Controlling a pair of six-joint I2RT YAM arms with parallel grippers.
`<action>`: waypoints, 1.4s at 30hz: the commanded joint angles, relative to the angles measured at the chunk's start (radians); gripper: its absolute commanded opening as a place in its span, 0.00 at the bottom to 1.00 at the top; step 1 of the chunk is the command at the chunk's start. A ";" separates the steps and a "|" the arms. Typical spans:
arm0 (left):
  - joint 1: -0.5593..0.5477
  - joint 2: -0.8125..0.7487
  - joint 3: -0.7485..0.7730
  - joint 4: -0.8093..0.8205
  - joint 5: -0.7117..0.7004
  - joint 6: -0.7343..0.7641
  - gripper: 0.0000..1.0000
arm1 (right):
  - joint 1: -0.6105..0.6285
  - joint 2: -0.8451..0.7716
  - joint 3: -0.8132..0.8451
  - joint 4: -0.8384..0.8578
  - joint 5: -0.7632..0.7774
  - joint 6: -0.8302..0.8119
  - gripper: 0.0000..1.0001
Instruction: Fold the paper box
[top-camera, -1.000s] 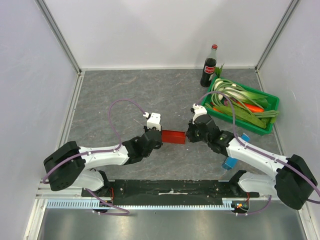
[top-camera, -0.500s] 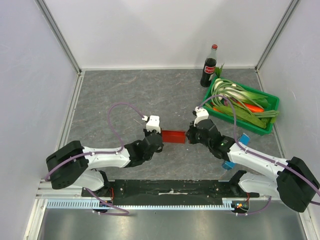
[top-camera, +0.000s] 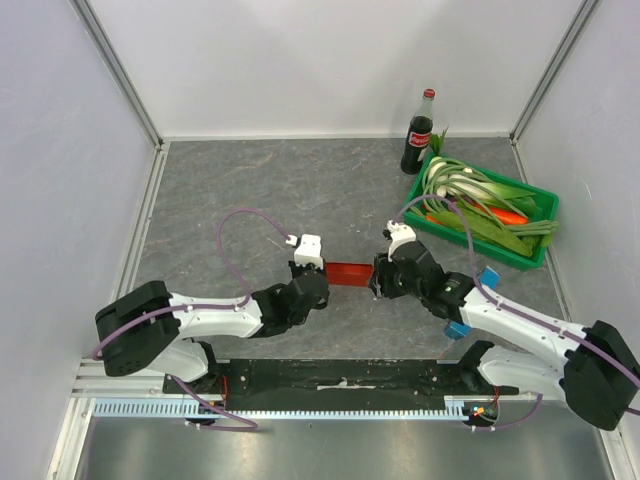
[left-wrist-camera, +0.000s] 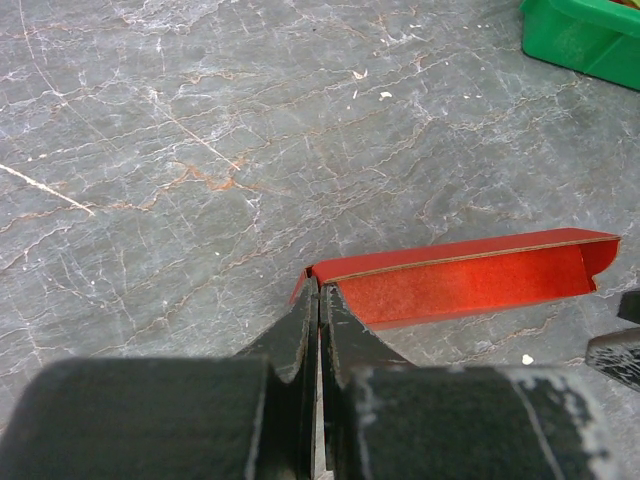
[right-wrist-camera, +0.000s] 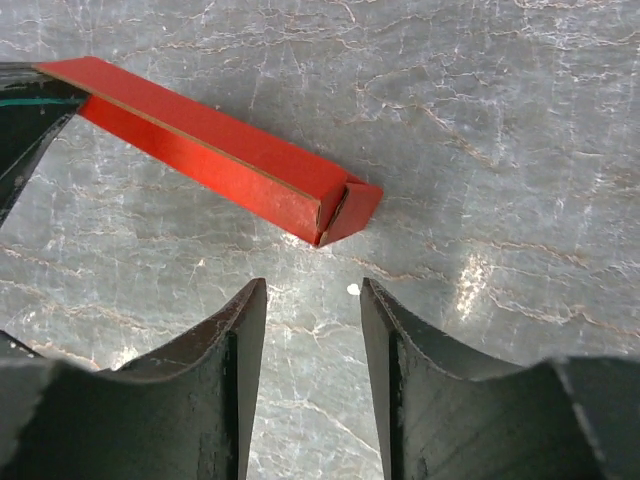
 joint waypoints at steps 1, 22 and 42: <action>-0.021 0.067 -0.040 -0.192 0.074 -0.036 0.02 | -0.011 -0.085 0.071 -0.086 -0.013 0.036 0.59; -0.024 0.063 -0.040 -0.203 0.068 -0.045 0.02 | -0.138 -0.102 0.085 -0.056 0.041 0.484 0.98; -0.028 0.070 -0.026 -0.203 0.071 -0.033 0.02 | -0.138 0.056 -0.212 0.538 -0.232 1.076 0.91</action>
